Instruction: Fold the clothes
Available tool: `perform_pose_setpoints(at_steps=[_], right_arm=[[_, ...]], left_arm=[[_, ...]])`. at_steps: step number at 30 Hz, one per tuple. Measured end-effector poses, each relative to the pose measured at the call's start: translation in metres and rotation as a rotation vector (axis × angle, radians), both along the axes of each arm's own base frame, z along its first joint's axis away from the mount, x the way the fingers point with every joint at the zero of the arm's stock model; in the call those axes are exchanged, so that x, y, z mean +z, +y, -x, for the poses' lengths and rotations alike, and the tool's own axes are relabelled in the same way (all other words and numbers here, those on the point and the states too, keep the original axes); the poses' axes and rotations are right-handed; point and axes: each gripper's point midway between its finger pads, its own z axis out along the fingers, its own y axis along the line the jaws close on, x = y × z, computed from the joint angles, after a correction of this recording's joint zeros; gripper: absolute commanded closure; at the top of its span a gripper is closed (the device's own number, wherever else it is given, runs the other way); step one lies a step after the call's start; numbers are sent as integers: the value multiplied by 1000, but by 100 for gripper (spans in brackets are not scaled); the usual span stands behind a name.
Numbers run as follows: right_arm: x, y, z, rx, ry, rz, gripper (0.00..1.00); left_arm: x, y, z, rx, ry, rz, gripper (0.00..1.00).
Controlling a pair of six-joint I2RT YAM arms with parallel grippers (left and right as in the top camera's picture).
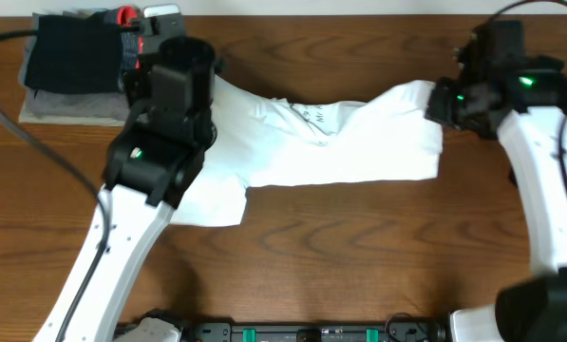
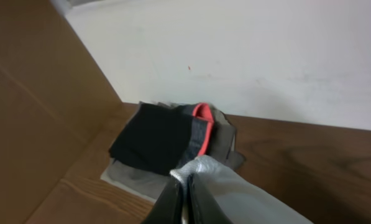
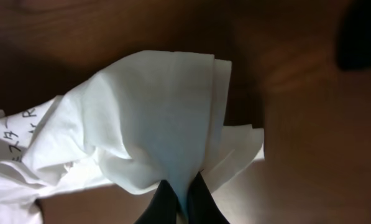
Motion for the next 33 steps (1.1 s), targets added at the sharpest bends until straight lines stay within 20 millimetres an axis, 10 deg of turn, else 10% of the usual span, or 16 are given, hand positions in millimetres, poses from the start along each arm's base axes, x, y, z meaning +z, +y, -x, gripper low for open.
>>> perform_pose_setpoints(at_steps=[9,14,22,33], right_arm=[[107,-28,65,-75,-279,29,96],[125,-50,80,-146,-331,70,98],[48,-58,39,-146,-72,64,99],[-99,-61,-16,-91,252,41,99]], left_arm=[[60,39,87,46,-138,50,94],[68,53,117,75,-173,94,94],[23,55,86,154,-28,86,94],[-96,33,-3,201,267,61,94]])
